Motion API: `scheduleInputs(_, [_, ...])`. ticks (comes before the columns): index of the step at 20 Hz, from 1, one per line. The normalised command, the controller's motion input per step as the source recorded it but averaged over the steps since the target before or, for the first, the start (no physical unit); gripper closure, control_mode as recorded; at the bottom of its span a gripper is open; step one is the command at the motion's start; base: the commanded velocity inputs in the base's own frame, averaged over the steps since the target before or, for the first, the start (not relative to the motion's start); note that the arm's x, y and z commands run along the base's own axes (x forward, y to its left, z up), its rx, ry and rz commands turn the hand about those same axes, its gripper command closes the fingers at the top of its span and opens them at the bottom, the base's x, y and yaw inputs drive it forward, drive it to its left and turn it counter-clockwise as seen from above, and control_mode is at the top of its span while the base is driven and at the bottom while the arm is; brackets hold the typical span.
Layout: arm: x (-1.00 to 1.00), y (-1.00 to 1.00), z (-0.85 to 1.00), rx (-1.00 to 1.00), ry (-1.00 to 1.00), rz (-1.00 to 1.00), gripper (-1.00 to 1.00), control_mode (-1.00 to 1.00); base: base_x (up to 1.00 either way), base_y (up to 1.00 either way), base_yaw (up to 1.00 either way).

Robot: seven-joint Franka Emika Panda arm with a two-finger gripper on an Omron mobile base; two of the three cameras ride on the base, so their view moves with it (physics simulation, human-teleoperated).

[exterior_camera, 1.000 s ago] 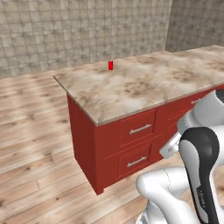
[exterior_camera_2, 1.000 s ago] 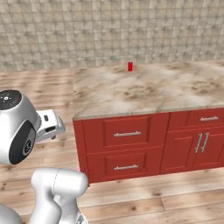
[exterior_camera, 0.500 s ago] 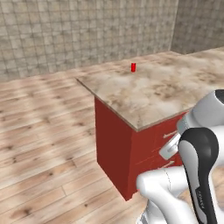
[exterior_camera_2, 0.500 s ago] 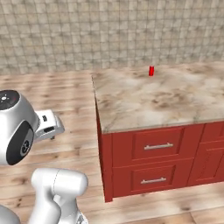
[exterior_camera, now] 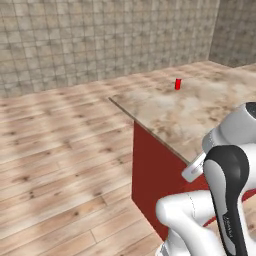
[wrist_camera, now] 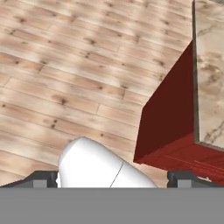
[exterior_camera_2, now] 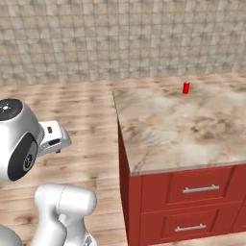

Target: Four empty soda cans are scattered around the kitchen. Gather all the cans and cluster them next to the stove for recycling.

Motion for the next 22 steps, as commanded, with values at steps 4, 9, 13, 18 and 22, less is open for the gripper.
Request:
scheduleInputs(4, [0.00, 0.00, 0.00, 0.00, 0.00, 0.00, -1.00, 1.00, 0.54, 0.53, 0.10])
scheduleInputs(9, [0.00, 0.00, 0.00, 0.00, 0.00, 0.00, -1.00, 1.00, 0.56, 0.53, 0.10])
scheduleInputs(13, [0.00, 0.00, 0.00, 0.00, 0.00, 0.00, -1.00, 1.00, 0.62, 0.56, 0.07])
scheduleInputs(18, [0.00, 0.00, 0.00, 0.00, 0.00, 0.00, -1.00, 1.00, 0.66, 0.60, 0.05])
scheduleInputs(22, [0.00, 0.00, 0.00, 0.00, 0.00, 0.00, -1.00, 1.00, 0.69, 0.62, 0.03])
